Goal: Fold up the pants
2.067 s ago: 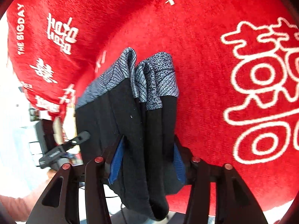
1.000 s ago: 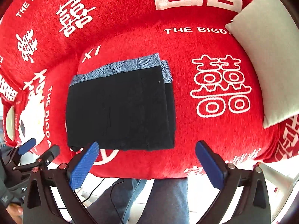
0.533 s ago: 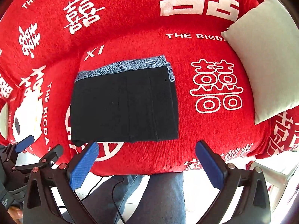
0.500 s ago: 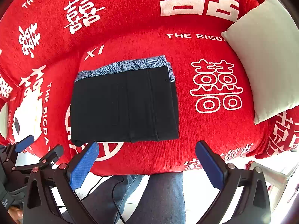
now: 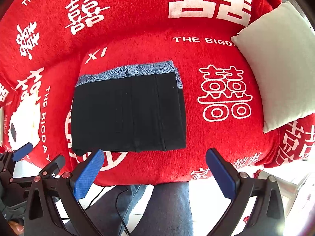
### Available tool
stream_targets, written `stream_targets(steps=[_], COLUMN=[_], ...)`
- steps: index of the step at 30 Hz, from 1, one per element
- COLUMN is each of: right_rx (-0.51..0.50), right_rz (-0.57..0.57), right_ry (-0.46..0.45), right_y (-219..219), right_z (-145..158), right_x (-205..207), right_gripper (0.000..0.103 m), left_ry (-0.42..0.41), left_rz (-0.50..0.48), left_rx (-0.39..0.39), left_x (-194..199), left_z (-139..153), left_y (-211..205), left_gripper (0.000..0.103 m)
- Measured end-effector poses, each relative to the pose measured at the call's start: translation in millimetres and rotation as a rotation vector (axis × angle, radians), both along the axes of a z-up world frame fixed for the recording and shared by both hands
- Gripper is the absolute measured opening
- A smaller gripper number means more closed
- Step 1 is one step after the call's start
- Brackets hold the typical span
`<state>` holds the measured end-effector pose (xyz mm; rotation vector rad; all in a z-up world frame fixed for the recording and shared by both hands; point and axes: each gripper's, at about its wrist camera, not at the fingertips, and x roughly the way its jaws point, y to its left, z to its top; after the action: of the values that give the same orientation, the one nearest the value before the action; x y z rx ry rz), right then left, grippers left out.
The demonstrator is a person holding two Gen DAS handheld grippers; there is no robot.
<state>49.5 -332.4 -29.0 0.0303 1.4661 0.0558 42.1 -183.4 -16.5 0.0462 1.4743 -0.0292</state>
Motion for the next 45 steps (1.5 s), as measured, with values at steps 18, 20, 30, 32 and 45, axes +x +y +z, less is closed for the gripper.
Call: stream_targets(steps=[18,20,30,32,45], right_rx=[-0.008,-0.009,-0.006,-0.005,-0.003], right_rz=[0.032,0.031,0.025,0.024,0.017], right_ry=[0.011,0.012,0.010,0.009,0.013], right_y=[8.1,8.7,9.9,10.3,8.4], right_z=[-2.9,-3.1,-2.7,-2.7,-4.2], right_x=[6.0,6.3,9.1,10.1,11.3], right_gripper=[0.103,0.103,0.103,0.103,0.103], left_ry=[0.001,0.002,-0.004,-0.004,-0.008], left_rz=[0.005,0.006,0.000,-0.001,-0.001], left_rx=[0.013,0.012,0.018,0.019,0.020], left_x=[3.1,3.2,6.8,8.0,9.8], left_z=[-0.4,-0.3,1.0,1.1,0.6], left_y=[-0.8,-0.8,-0.8,-1.1,-2.4], left_gripper=[0.103,0.103,0.103,0.103,0.103])
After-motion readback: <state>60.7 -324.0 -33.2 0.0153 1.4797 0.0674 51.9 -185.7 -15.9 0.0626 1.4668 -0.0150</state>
